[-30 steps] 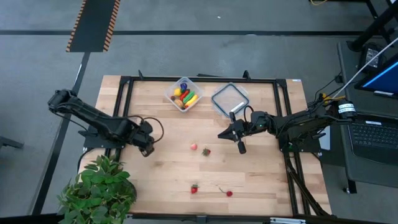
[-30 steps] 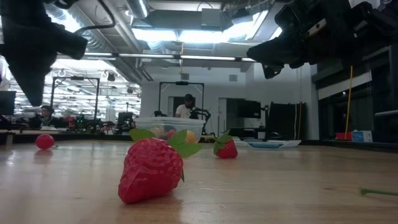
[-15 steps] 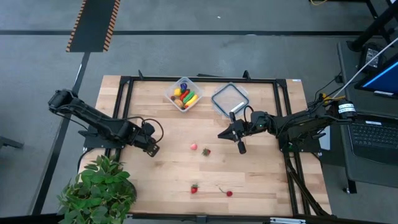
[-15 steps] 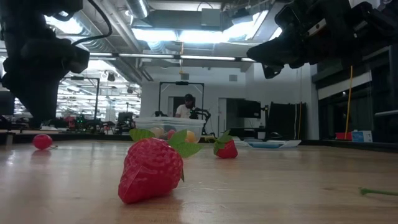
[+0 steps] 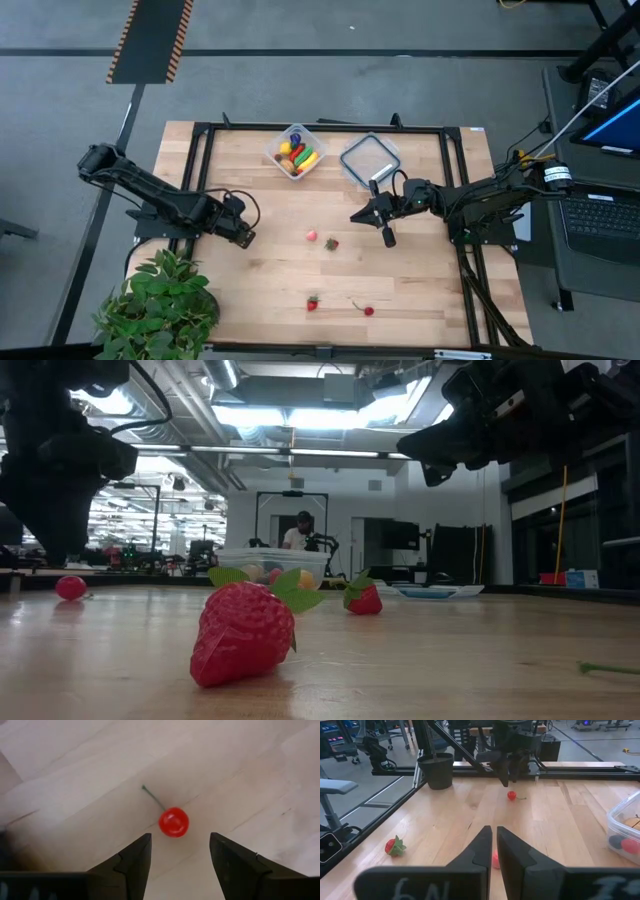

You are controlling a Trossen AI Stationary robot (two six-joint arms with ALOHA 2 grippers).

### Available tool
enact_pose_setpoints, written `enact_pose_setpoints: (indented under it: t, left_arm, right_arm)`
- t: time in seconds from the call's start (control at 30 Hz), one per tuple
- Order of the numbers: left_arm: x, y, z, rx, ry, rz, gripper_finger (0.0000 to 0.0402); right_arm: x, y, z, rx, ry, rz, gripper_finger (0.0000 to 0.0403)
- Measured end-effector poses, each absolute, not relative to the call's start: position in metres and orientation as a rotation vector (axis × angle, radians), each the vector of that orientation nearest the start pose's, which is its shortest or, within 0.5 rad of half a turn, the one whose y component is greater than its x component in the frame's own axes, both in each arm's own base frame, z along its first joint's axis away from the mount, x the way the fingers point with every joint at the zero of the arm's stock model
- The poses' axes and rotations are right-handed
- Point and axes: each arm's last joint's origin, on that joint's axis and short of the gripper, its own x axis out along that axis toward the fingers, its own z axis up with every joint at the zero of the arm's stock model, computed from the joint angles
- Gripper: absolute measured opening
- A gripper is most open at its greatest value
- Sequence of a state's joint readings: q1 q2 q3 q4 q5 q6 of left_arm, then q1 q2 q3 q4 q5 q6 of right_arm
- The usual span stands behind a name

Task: Pick and placing Produce into tupperware
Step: Put the top cherry into the transparent container

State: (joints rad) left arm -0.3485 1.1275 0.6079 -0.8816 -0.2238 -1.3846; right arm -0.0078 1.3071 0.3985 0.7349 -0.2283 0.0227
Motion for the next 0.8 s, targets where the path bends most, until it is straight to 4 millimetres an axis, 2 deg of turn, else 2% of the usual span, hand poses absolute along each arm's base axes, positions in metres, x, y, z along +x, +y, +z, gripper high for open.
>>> enact_pose_setpoints:
  t: [0.2, 0.43, 0.8]
  left_arm:
    - [0.160, -0.051, 0.174, -0.798, 1.122, 0.840, 0.0192]
    - [0.166, -0.053, 0.159, -0.740, 1.196, 0.901, 0.0192]
    - [0.176, -0.057, 0.149, -0.740, 1.200, 0.873, 0.0192]
  right_arm:
    - [0.244, 0.005, 0.185, 0.043, 0.175, 0.218, 0.0031]
    - [0.244, 0.005, 0.185, 0.043, 0.175, 0.218, 0.0031]
    - [0.244, 0.005, 0.185, 0.043, 0.175, 0.218, 0.0031]
